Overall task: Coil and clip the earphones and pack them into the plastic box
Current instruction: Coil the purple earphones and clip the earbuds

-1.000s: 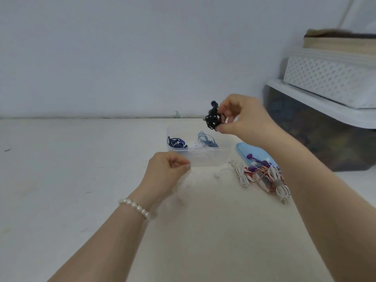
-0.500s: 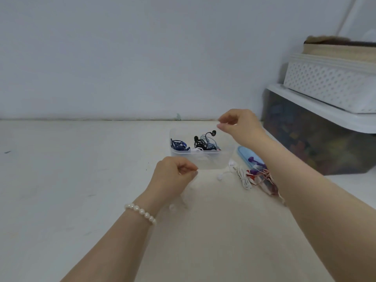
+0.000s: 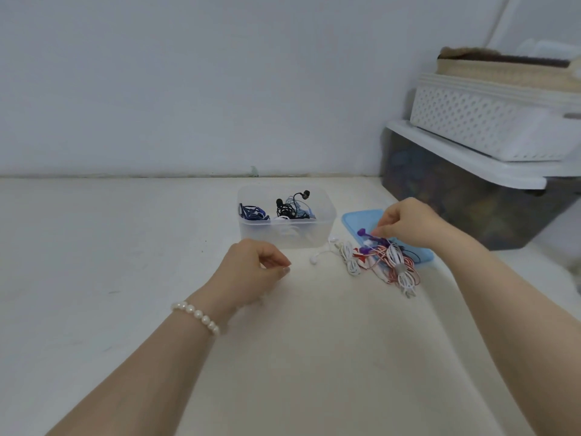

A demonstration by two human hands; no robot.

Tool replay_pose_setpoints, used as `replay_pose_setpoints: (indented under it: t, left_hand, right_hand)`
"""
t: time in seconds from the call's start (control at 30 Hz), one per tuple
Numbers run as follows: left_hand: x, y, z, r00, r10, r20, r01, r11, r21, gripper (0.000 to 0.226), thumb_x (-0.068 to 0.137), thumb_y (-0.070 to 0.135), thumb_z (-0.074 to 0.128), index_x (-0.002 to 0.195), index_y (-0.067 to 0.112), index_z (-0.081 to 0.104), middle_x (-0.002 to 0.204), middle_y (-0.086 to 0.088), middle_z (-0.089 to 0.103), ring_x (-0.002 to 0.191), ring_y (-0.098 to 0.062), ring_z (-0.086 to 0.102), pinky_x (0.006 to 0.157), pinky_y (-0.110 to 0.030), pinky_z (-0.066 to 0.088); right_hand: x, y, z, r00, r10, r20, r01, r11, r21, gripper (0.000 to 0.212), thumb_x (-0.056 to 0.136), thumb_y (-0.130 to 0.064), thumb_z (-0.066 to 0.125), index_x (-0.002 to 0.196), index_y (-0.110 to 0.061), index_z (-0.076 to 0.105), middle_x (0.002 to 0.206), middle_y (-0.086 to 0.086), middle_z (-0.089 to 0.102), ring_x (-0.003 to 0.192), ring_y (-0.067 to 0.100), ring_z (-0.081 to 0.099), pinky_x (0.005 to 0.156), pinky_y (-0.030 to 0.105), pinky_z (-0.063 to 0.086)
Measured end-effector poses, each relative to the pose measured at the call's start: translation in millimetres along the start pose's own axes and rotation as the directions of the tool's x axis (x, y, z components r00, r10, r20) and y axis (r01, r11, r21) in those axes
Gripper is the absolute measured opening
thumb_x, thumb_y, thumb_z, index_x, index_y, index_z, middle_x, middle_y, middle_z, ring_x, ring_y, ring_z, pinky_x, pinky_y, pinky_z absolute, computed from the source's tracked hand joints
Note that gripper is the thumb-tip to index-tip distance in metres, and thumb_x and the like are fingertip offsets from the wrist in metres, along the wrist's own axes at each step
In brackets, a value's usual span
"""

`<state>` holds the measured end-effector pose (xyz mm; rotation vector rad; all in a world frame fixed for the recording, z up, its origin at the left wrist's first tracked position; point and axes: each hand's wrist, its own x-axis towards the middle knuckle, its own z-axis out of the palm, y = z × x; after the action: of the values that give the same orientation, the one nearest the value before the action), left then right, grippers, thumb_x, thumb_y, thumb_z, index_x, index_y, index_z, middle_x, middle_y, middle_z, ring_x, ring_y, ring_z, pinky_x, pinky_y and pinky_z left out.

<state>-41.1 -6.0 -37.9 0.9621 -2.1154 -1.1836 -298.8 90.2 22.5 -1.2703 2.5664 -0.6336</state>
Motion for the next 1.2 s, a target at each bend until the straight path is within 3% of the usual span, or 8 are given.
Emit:
replay_pose_setpoints:
  t: [0.13,0.4,0.5,0.6,0.77,0.87,1.0,1.2]
  left_hand:
    - [0,-2,-2,1.000,-0.001,-0.017,0.001,1.000,-0.005,0.006,0.077,0.012,0.070,0.074,0.017,0.073,0.067,0.001,0.065,0.038,0.003,0.048,0.043,-0.018,0.041]
    - [2,-3,-5,0.999,-0.010,-0.031,0.008,0.999,-0.041,0.008,0.078,0.012,0.070,0.073,0.017,0.073,0.057,0.007,0.061,0.038,0.002,0.048,0.040,-0.016,0.038]
    - [5,-4,-9,0.998,0.018,-0.053,-0.019,0.999,-0.032,0.016,0.077,0.012,0.071,0.067,0.025,0.070,0.060,0.010,0.063,0.044,0.004,0.048,0.050,-0.016,0.039]
    - [6,-2,-7,0.999,0.026,-0.040,-0.027,0.999,-0.021,0.016,0.077,0.012,0.071,0.067,0.025,0.070,0.061,0.009,0.062,0.044,0.006,0.048,0.049,-0.010,0.038]
    - [3,-2,-5,1.000,-0.002,-0.027,0.001,0.998,-0.056,0.018,0.077,0.011,0.070,0.065,0.024,0.070,0.056,0.010,0.061,0.039,0.002,0.048,0.043,-0.018,0.040]
    - [3,0,-6,1.000,0.010,-0.025,-0.011,0.999,-0.048,0.017,0.077,0.010,0.071,0.066,0.023,0.070,0.052,0.013,0.060,0.039,0.004,0.048,0.044,-0.014,0.039]
    - [1,2,-5,1.000,-0.022,-0.008,0.022,0.996,-0.086,0.013,0.079,0.010,0.070,0.069,0.018,0.070,0.051,0.007,0.058,0.035,-0.002,0.046,0.037,-0.015,0.036]
    - [2,1,-5,1.000,-0.020,-0.004,0.019,0.996,-0.088,0.014,0.078,0.011,0.070,0.067,0.019,0.070,0.055,0.002,0.060,0.036,-0.001,0.046,0.041,-0.016,0.039]
  right_hand:
    - [6,5,7,0.996,0.064,-0.055,-0.065,0.998,0.000,0.012,0.077,-0.022,0.072,0.082,-0.011,0.071,0.094,0.008,0.069,0.086,0.021,0.060,0.075,0.028,0.043]
    - [8,0,21,0.995,0.083,0.049,-0.080,0.995,-0.061,0.019,0.074,-0.026,0.076,0.084,-0.010,0.072,0.096,0.007,0.069,0.087,0.022,0.059,0.075,0.027,0.045]
    - [9,-1,16,0.997,0.080,0.003,-0.080,0.996,-0.027,0.021,0.072,-0.029,0.077,0.077,-0.009,0.071,0.092,0.008,0.071,0.085,0.022,0.062,0.077,0.031,0.048]
    - [7,-4,-1,0.996,0.059,-0.064,-0.057,0.998,0.038,0.025,0.069,-0.028,0.079,0.075,-0.007,0.068,0.081,0.009,0.068,0.073,0.021,0.058,0.070,0.030,0.045]
    - [-2,-15,-22,0.980,0.000,-0.198,0.057,0.958,0.283,0.033,0.068,-0.021,0.080,0.080,0.003,0.062,0.070,0.009,0.060,0.068,0.019,0.052,0.066,0.032,0.043]
    - [-7,-25,-25,0.975,-0.049,-0.217,0.135,0.906,0.402,0.034,0.071,-0.015,0.078,0.086,0.008,0.058,0.077,0.021,0.066,0.066,0.022,0.059,0.066,0.036,0.052]
    - [-14,-42,-18,0.969,-0.117,-0.220,0.206,0.870,0.449,0.025,0.077,-0.018,0.072,0.085,0.000,0.057,0.069,0.012,0.065,0.043,0.006,0.055,0.043,0.014,0.046]
    - [-11,-49,-4,0.970,-0.125,-0.210,0.199,0.904,0.378,0.031,0.074,-0.033,0.074,0.077,-0.007,0.056,0.065,0.000,0.052,0.056,0.006,0.044,0.053,0.023,0.037]
